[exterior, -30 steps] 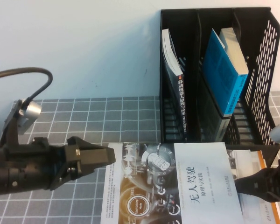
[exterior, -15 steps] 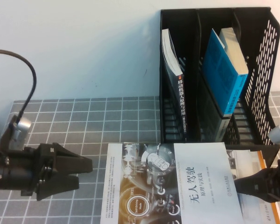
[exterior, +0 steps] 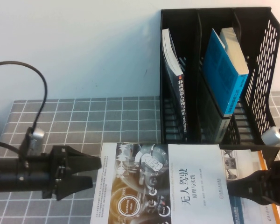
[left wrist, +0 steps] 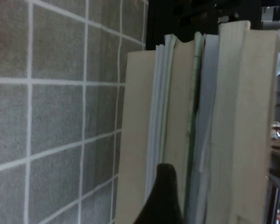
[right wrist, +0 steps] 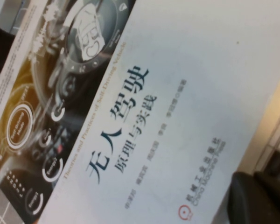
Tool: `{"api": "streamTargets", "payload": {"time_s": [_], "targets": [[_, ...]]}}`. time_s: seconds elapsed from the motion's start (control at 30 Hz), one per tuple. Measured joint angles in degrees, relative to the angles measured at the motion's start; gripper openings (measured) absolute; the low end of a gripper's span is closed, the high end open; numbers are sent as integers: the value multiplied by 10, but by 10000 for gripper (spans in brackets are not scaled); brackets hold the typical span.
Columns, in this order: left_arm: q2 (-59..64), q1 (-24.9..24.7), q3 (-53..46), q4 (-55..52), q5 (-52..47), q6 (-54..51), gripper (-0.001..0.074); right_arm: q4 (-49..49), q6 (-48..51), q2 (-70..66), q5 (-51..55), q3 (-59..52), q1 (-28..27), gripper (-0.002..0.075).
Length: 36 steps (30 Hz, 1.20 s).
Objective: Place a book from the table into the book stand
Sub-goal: Push book with right arm, then pick up the book with your left arm
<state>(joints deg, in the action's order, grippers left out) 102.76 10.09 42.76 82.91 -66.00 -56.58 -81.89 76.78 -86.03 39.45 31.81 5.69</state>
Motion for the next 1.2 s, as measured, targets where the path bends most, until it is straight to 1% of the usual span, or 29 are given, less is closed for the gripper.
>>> {"api": "streamTargets", "payload": {"time_s": [0.27, 0.33, 0.47, 0.57, 0.7, 0.77, 0.87, 1.03, 1.2], "targets": [[62, -67, 0, 34, 1, -34, 560, -2, 4, 0, -4, 0, 6, -3], [68, -76, 0, 40, -2, -41, 560, -2, 4, 0, -4, 0, 6, -3], [70, -79, 1, 44, -2, -46, 549, -2, 4, 0, -4, 0, 6, -3], [70, -79, 1, 46, -6, -49, 506, -1, 4, 0, -4, 0, 6, -3], [70, -79, 1, 47, -15, -50, 421, 0, 4, 0, -4, 0, 6, -3], [70, -79, 1, 48, -19, -51, 362, 0, 4, 0, -4, 0, 6, -3], [70, -79, 3, 51, -28, -56, 237, 0, 5, 0, -4, 0, 7, -3], [70, -72, 5, 44, -32, -54, 228, 3, 5, 0, -4, 0, 7, -3], [41, -62, 15, -4, -22, -17, 228, 43, 4, 7, 14, 0, 7, -3]]}}
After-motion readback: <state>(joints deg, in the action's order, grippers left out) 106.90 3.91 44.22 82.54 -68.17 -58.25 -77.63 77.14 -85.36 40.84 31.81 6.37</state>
